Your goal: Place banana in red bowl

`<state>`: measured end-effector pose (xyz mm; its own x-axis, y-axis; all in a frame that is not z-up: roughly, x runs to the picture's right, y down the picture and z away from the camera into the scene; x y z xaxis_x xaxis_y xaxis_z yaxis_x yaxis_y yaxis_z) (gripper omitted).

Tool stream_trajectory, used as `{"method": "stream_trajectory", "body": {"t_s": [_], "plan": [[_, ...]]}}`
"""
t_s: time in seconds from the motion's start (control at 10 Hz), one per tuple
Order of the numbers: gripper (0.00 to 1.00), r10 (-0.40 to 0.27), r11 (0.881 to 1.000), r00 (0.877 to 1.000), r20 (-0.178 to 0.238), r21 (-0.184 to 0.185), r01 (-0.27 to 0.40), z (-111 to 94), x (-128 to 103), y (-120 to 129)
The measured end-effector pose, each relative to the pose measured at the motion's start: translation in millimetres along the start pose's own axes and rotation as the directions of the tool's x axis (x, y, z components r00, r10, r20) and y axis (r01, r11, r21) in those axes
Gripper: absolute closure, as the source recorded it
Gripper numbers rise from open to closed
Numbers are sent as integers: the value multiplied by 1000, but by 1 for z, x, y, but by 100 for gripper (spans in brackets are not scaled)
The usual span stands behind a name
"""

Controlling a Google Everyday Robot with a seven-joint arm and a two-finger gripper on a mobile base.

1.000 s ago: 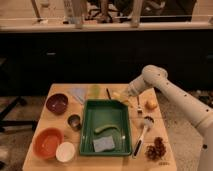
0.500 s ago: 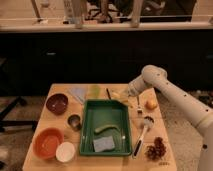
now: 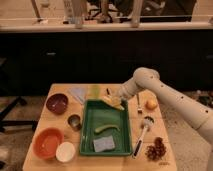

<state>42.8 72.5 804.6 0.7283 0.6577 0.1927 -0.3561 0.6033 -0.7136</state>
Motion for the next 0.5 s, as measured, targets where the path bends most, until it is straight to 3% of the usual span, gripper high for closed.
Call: {"method": "stream_trajectory", "body": {"t_s": [0.2,0.5], "plan": [[100,-35,999,999,2,-28,35,6,-6,21],[100,-102,989,995,-1,-104,102,24,-17,64]]}}
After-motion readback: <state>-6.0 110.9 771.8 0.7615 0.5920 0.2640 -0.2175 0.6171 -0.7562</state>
